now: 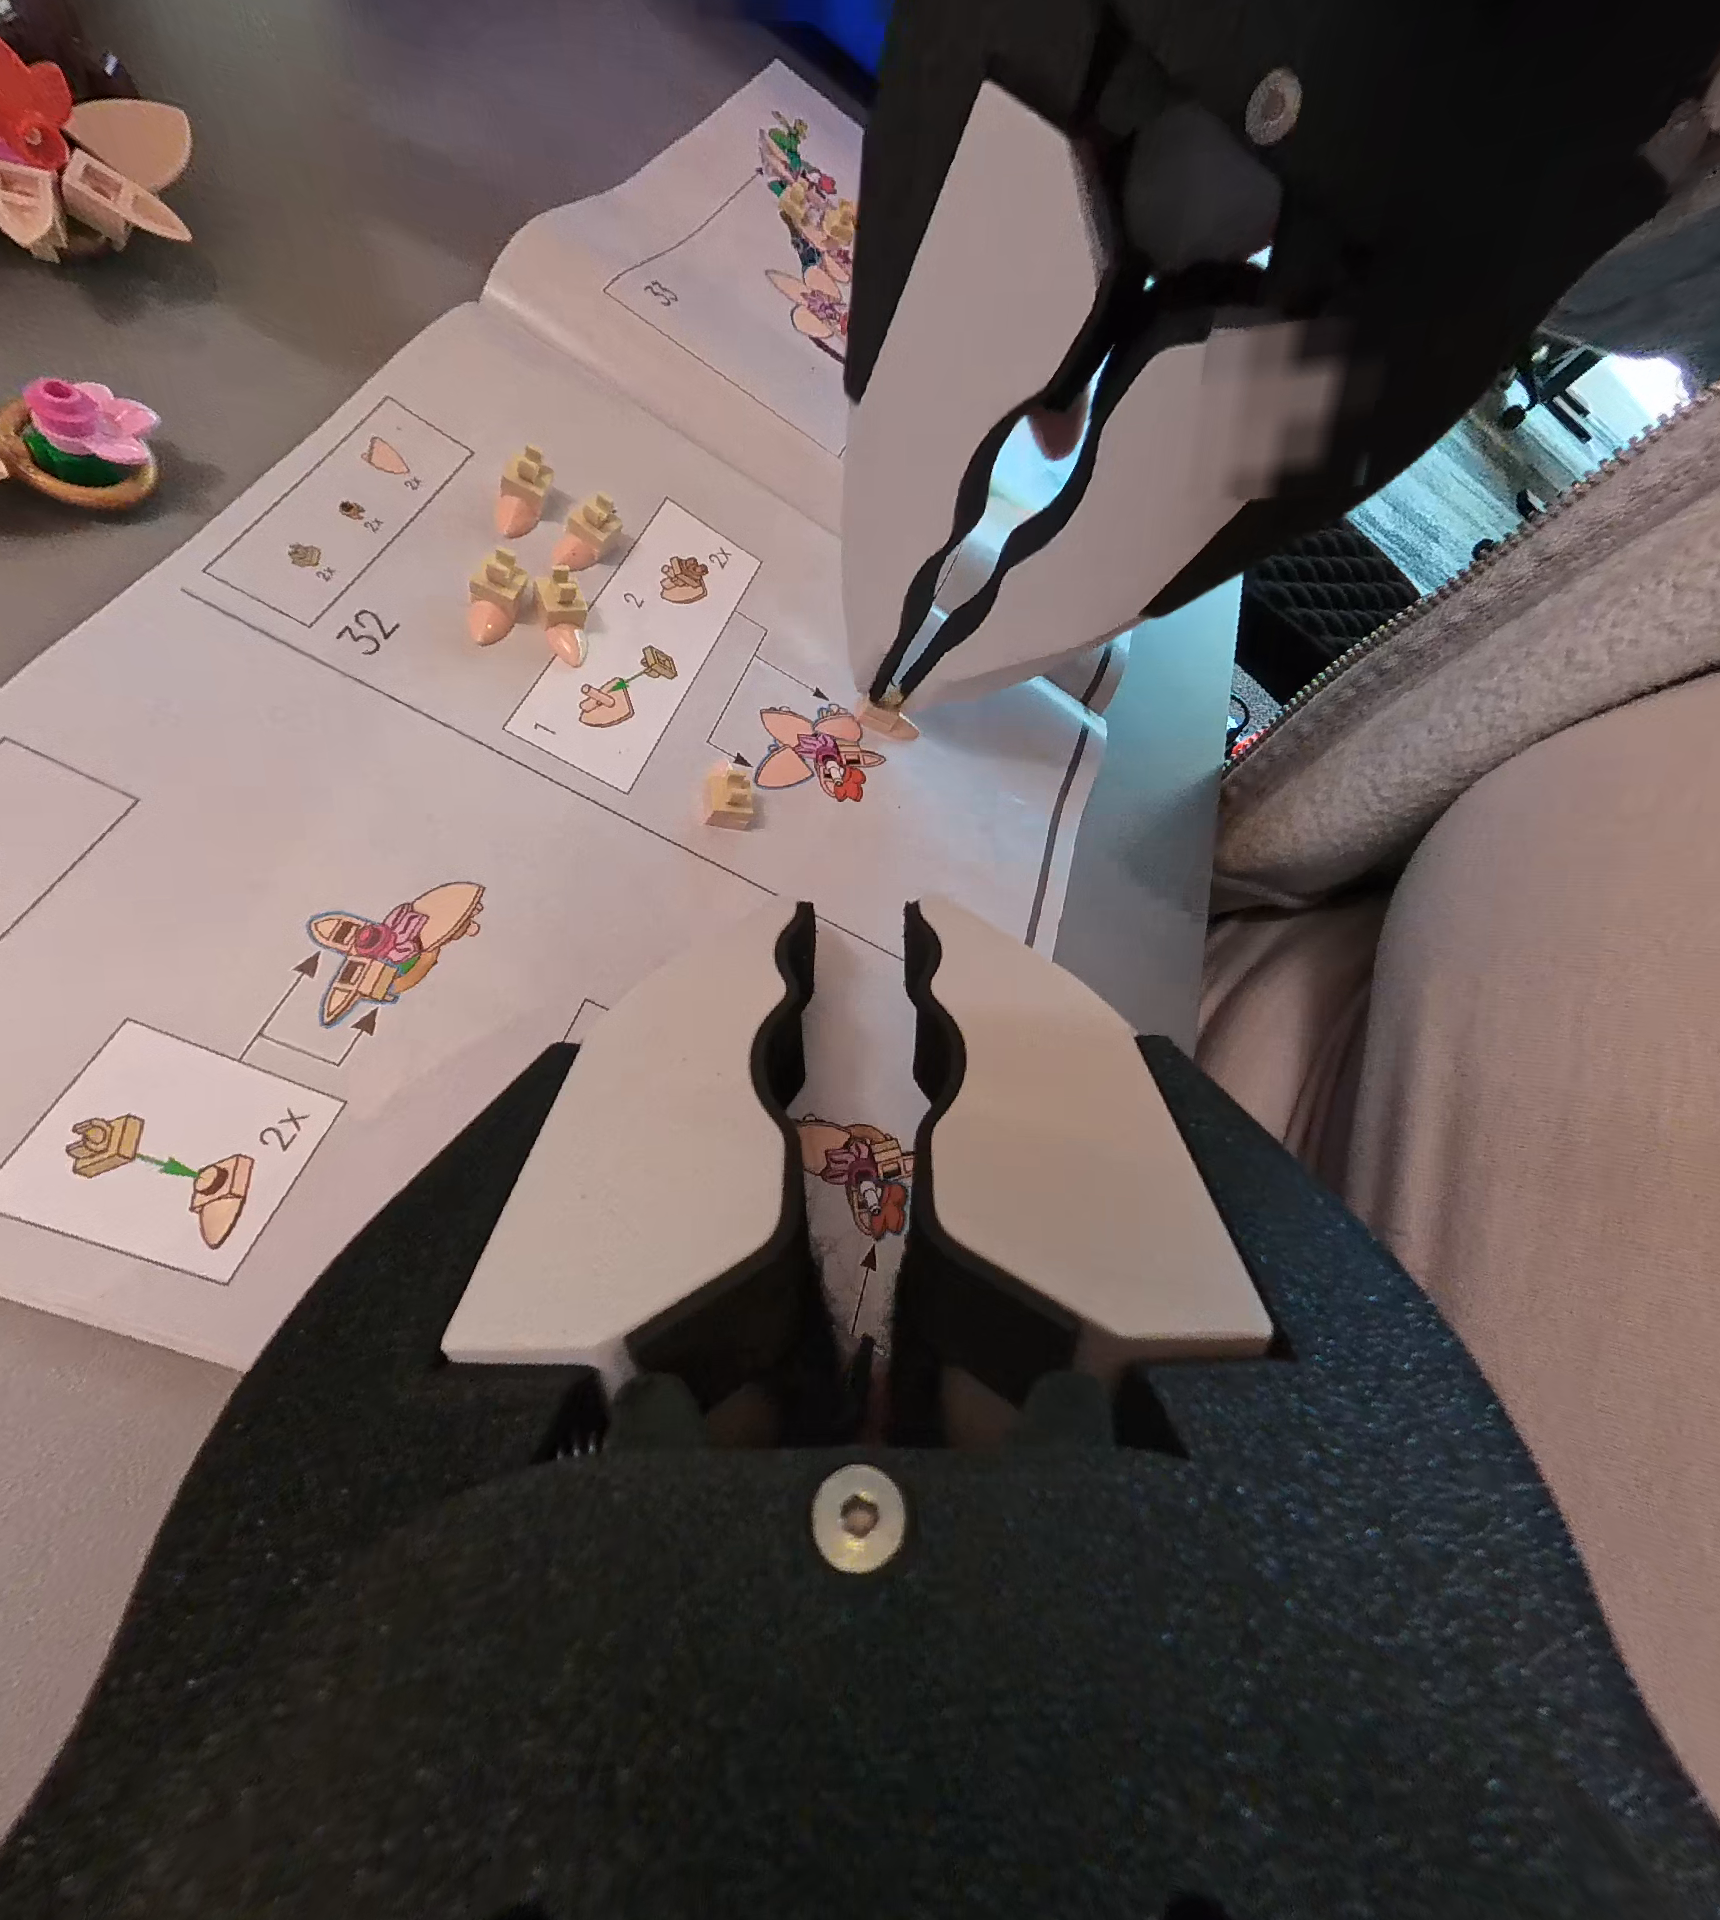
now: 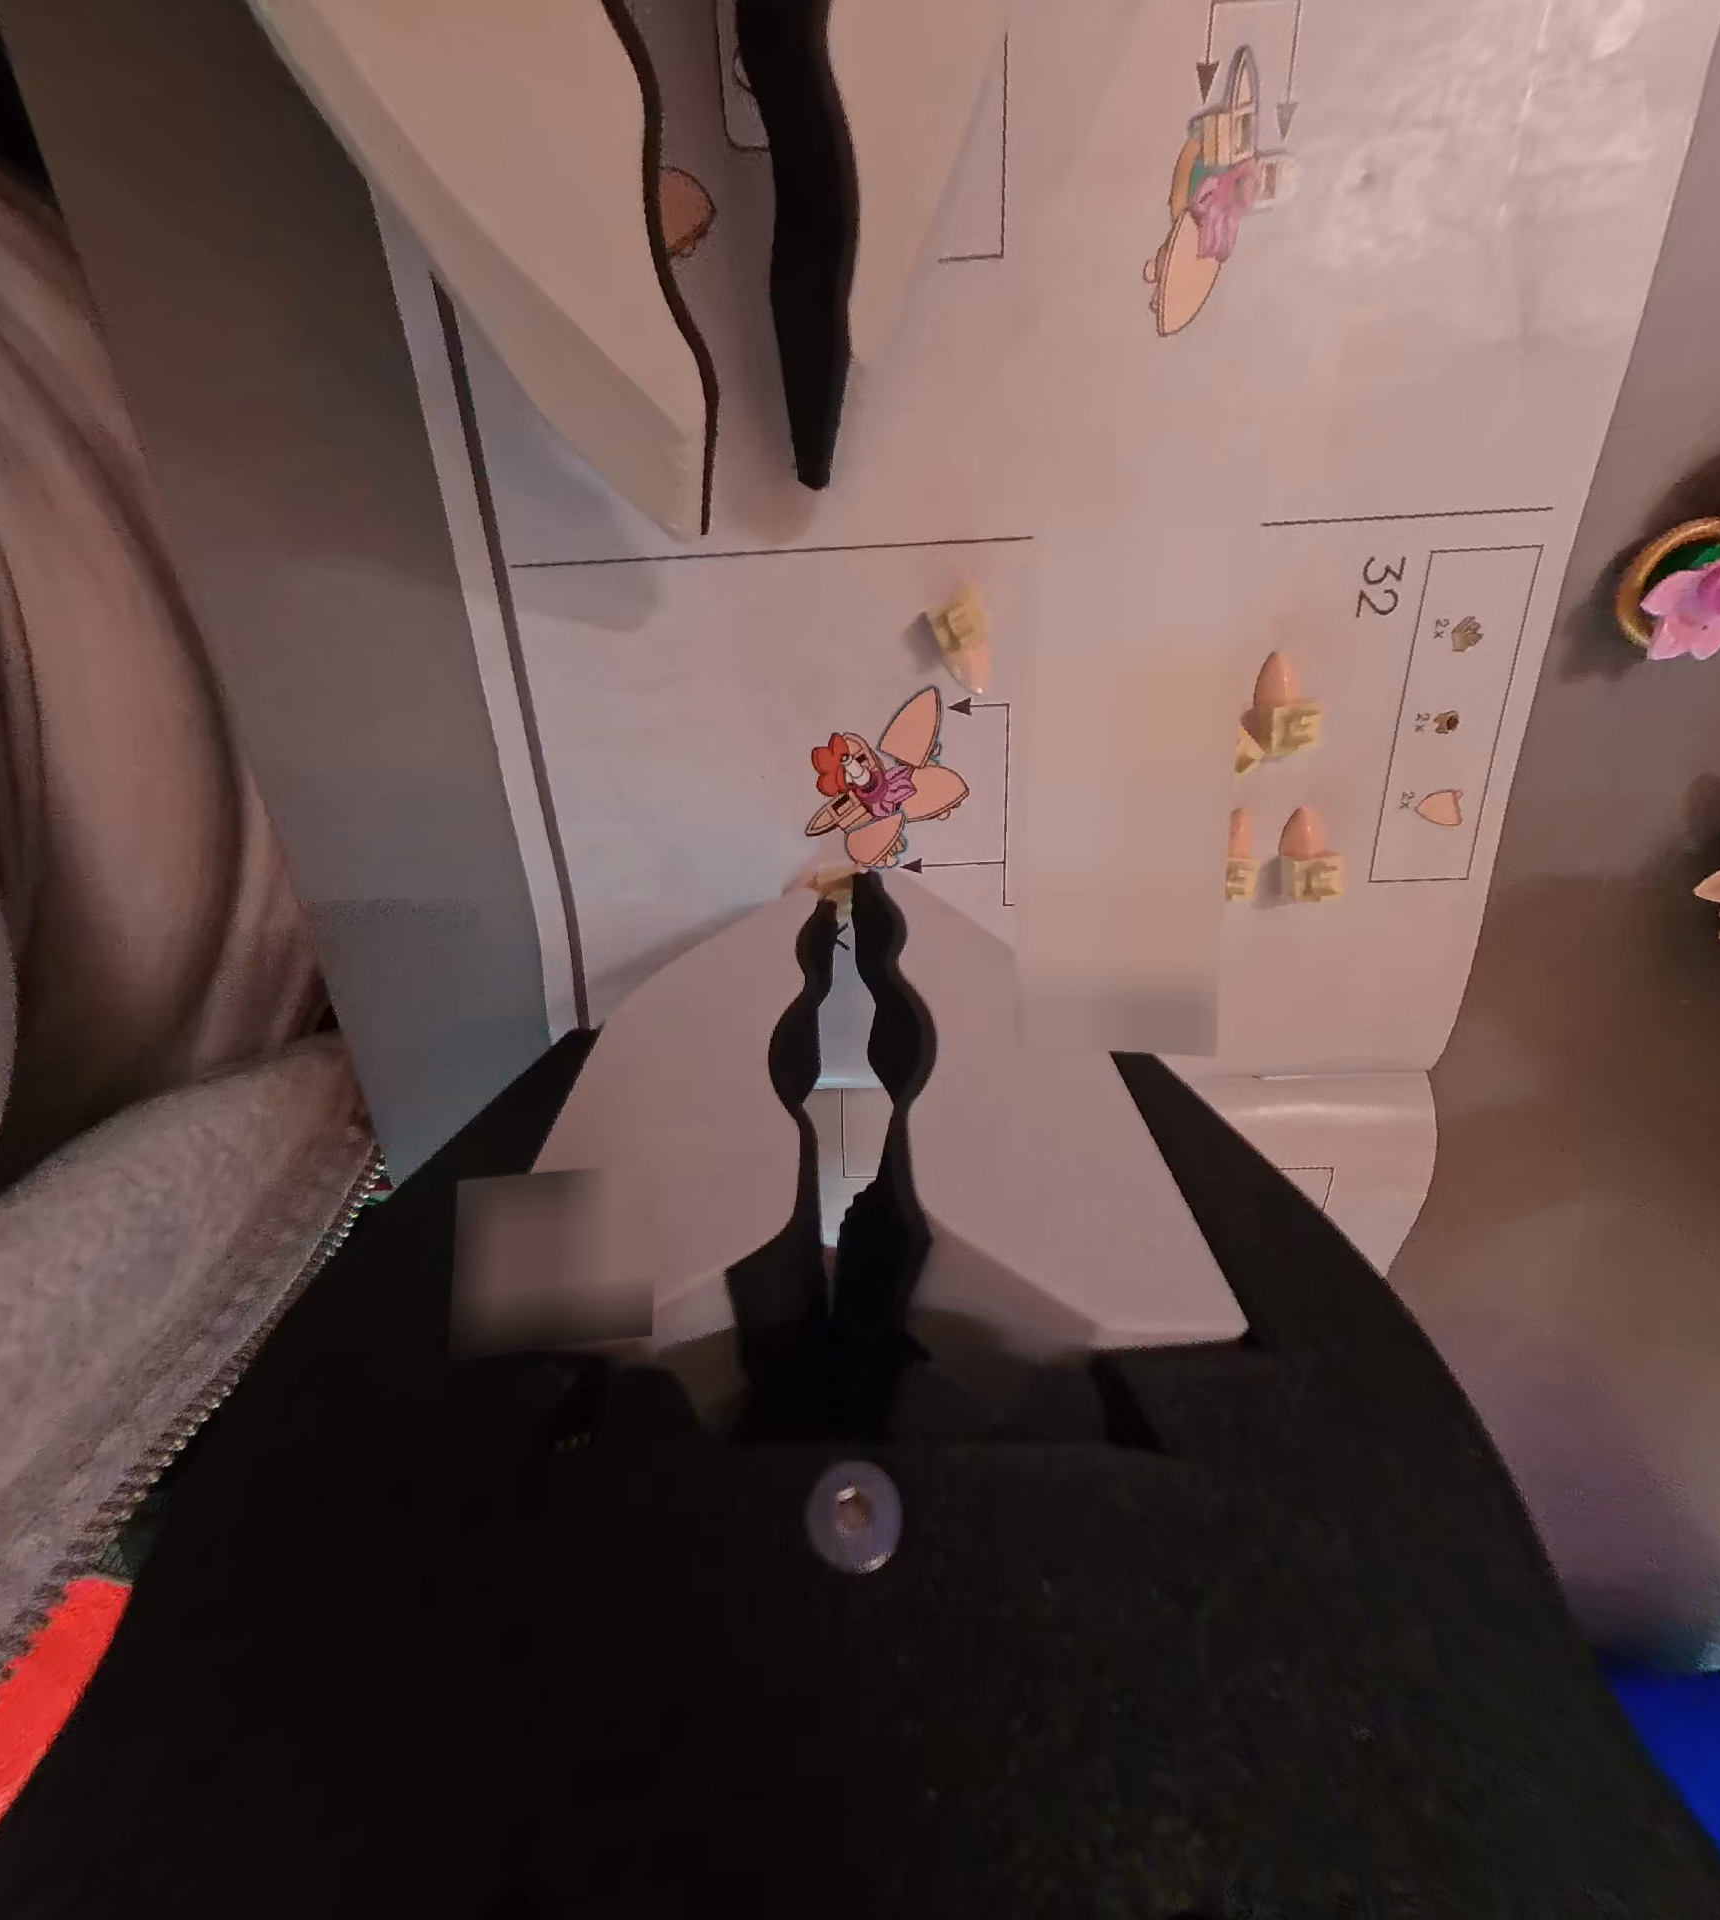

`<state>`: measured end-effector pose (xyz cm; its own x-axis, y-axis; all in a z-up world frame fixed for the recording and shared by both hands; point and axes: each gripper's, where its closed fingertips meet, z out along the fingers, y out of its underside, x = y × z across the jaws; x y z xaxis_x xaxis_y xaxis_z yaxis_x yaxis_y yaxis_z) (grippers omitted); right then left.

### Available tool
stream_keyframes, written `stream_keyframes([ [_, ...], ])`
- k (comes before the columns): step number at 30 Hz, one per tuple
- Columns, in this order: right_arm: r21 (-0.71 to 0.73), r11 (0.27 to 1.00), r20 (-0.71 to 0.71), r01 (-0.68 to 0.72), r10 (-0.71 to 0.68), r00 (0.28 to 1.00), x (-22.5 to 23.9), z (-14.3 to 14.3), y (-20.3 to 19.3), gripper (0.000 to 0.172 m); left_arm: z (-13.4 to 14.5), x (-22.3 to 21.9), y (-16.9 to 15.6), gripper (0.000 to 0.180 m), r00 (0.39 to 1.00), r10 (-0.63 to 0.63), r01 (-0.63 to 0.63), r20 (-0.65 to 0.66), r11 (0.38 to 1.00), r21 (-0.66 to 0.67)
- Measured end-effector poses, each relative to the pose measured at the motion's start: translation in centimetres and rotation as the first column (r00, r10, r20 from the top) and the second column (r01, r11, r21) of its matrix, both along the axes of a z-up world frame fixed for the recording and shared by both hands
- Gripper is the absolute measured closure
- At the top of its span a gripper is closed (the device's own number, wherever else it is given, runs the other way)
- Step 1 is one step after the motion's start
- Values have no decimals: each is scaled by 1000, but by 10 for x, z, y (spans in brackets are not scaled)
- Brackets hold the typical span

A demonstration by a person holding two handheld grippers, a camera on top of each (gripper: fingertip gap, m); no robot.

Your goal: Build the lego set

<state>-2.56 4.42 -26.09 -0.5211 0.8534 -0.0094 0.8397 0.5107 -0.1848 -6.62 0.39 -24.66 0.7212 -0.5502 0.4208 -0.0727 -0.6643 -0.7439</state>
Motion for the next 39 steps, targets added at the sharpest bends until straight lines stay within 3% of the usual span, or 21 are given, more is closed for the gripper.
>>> stream_keyframes([
  [9, 48, 999, 71, -21, 18, 997, 1, 0, 0, 168, 1, 0, 0, 164, 1000, -1, 1, 15, 1000, -3],
  [18, -36, 996, -97, 79, -82, 992, -30, 13, 14, 168, 3, 0, 0, 164, 1000, 0, 0, 24, 1000, 7],
  [23, 22, 998, -90, 67, -65, 994, -38, 1, 22, 167, 2, 0, 0, 164, 1000, 2, -2, 14, 1000, 8],
  [26, 27, 996, -91, 82, -79, 993, -36, -1, 25, 148, 2, 0, 0, 164, 1000, 2, -2, 11, 1000, 5],
  [30, -31, 989, -169, 143, -146, 975, -34, 7, 29, 142, 1, 0, 0, 164, 1000, 2, -2, 6, 1000, 5],
  [34, -30, 930, -366, 367, -352, 862, -11, 64, 64, 144, 1, 0, 0, 164, 1000, 4, -4, 3, 1000, 9],
  [37, -61, 763, -501, 643, -581, 642, 39, 99, 94, 138, 1, 0, 0, 164, 1000, 3, -3, 1, 1000, 7],
  [39, -103, 617, -554, 780, -687, 470, 79, 96, 107, 139, 1, 0, 0, 164, 1000, 3, -3, 2, 1000, 5],
])
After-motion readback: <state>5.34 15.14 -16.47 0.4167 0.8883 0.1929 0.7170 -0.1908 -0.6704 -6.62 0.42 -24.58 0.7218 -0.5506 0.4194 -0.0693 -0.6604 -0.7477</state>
